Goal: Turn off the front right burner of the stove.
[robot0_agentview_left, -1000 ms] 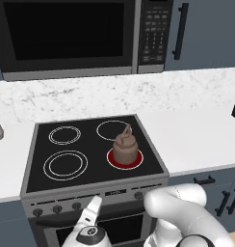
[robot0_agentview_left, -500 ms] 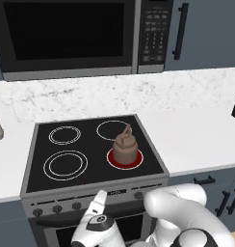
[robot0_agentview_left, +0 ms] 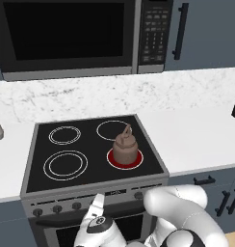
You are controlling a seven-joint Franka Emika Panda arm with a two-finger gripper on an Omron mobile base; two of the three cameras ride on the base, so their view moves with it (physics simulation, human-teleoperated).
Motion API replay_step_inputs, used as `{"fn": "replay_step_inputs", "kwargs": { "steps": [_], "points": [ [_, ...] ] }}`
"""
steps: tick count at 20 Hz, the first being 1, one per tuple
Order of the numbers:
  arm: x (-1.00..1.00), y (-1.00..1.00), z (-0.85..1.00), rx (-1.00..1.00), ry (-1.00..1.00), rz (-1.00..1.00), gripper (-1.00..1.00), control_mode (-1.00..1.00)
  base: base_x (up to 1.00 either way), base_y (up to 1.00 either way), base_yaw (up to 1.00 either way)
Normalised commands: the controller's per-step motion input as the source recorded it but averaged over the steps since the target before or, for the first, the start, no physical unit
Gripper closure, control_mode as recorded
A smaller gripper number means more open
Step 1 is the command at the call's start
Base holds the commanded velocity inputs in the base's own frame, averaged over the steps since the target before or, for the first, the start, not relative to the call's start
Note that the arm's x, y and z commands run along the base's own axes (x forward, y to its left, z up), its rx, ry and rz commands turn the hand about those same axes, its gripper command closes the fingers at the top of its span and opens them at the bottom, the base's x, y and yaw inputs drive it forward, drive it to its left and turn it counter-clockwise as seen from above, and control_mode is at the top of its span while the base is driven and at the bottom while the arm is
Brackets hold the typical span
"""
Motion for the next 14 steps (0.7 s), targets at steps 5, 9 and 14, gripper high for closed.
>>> {"fn": "replay_step_inputs", "kwargs": {
  "steps": [5,9,14],
  "points": [
    [0.05,0.28,-0.17,-0.01,0.00,0.02,-1.00,-1.00,0.00,0.00,0.00],
    [0.01,0.00,-0.19,0.00,-0.03,0.00,-1.00,-1.00,0.00,0.00,0.00],
    [0.06,0.00,-0.12,0.00,-0.02,0.00,-1.00,-1.00,0.00,0.00,0.00]
  ]
}}
